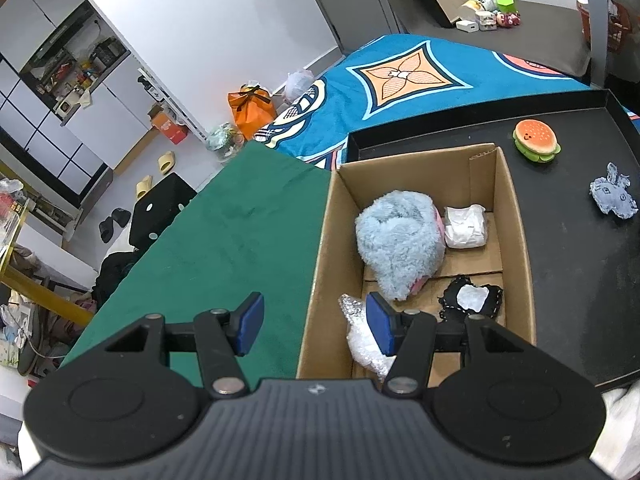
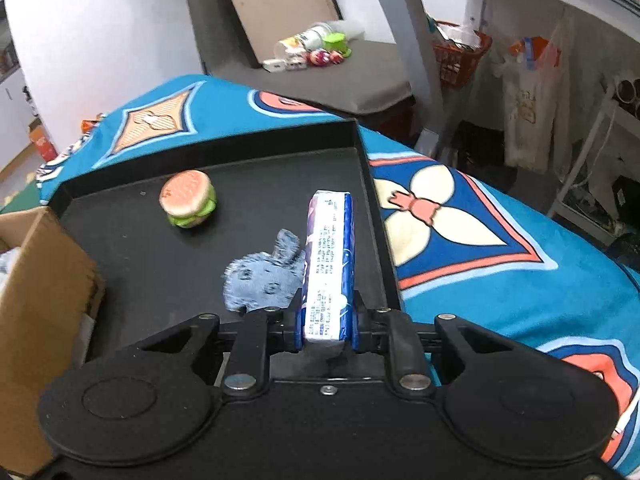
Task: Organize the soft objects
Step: 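Carry the tissue pack with the right gripper into the box, release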
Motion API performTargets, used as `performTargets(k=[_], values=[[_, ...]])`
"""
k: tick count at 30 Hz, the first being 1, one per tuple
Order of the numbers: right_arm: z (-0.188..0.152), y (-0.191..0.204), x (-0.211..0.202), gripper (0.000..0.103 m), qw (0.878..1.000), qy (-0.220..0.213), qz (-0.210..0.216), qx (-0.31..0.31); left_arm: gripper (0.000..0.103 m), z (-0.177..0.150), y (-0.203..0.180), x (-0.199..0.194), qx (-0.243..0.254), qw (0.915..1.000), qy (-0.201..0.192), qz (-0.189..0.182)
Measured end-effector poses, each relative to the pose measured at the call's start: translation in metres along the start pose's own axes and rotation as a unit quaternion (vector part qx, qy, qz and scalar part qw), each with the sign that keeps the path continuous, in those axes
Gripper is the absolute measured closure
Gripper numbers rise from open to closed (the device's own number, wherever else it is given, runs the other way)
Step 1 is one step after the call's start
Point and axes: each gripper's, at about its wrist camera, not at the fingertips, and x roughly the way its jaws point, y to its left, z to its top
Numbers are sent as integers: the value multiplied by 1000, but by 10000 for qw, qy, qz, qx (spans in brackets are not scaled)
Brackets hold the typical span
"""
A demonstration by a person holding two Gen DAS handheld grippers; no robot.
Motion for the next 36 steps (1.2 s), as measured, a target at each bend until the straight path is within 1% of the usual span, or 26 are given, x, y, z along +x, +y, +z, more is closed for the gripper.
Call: performTargets(k=[10, 14, 19, 21, 30, 32, 36], values=[[8, 20, -19, 83, 9982, -268, 510, -154, 48, -7, 10, 6, -76, 10000, 37, 0], [10, 27, -26, 83, 9962, -347, 783, -181, 48, -9, 15, 8, -128, 9999, 24, -33], [14, 40, -37, 83, 9887, -492, 1404, -207, 48, -14, 18, 12, -140, 9997, 30, -177], [15, 46, -41, 83, 9862, -525, 1548, -248, 48, -17, 21, 13, -149, 9997, 9, -214], [18, 69, -54, 83, 9795, -520, 1915, -343, 48, -29, 32, 21, -167, 9992, -70, -346], [18, 77, -59, 83, 9768, -535, 2028, -426, 48, -32, 35, 23, -213, 9990, -79, -376], [17, 97, -71, 83, 9690, -691, 2227, -814, 48, -36, 42, 25, -355, 9980, -122, -502]])
